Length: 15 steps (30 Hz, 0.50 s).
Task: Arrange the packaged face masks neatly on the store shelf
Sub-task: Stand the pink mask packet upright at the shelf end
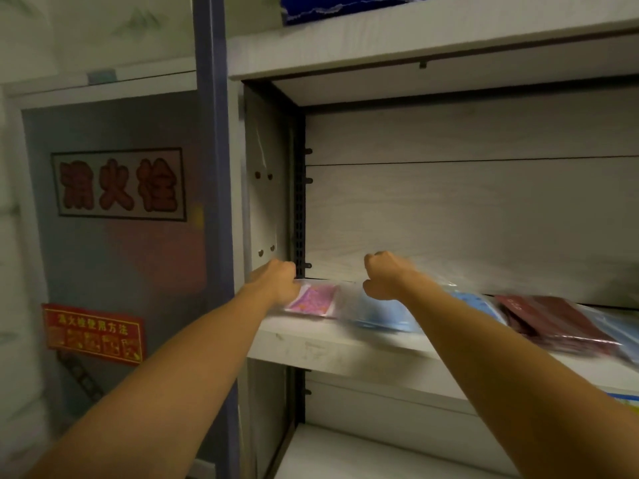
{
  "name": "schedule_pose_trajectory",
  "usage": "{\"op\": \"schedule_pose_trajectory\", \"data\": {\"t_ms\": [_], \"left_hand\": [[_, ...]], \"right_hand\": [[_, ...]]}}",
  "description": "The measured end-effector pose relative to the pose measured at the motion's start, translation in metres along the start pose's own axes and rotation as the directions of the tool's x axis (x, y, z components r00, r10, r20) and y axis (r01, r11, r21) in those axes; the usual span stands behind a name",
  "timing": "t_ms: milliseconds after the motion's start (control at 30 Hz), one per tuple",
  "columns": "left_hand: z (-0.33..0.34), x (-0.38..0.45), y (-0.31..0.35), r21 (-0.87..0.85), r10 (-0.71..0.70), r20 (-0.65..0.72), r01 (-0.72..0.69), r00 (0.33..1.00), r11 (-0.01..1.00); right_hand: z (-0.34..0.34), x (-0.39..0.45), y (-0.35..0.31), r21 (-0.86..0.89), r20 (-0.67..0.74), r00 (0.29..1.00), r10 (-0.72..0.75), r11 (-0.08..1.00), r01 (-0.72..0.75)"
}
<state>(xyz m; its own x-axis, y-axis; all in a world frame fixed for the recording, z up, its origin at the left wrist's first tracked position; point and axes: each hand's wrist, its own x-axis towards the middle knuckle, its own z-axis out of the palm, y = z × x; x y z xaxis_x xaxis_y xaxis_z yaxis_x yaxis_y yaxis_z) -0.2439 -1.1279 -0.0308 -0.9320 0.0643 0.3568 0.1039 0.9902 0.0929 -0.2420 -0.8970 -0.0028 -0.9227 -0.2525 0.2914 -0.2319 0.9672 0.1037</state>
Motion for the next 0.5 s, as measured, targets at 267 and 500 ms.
{"op": "schedule_pose_trajectory", "data": {"t_ms": [267,500], "left_hand": [[0.017,0.025,-0.020,-0.104,-0.076,0.064,0.082,0.995,0.991],[0.022,0.031,-0.017,-0.219,-0.139,0.183,0.178,0.973,0.959]], "right_hand": [[0.036,0.016,-0.030,0.004,0.056,0.998,0.025,1.000,-0.025],[0.041,0.012,-0.014,-0.062,0.150,0.988,0.047,0.997,-0.038]]}}
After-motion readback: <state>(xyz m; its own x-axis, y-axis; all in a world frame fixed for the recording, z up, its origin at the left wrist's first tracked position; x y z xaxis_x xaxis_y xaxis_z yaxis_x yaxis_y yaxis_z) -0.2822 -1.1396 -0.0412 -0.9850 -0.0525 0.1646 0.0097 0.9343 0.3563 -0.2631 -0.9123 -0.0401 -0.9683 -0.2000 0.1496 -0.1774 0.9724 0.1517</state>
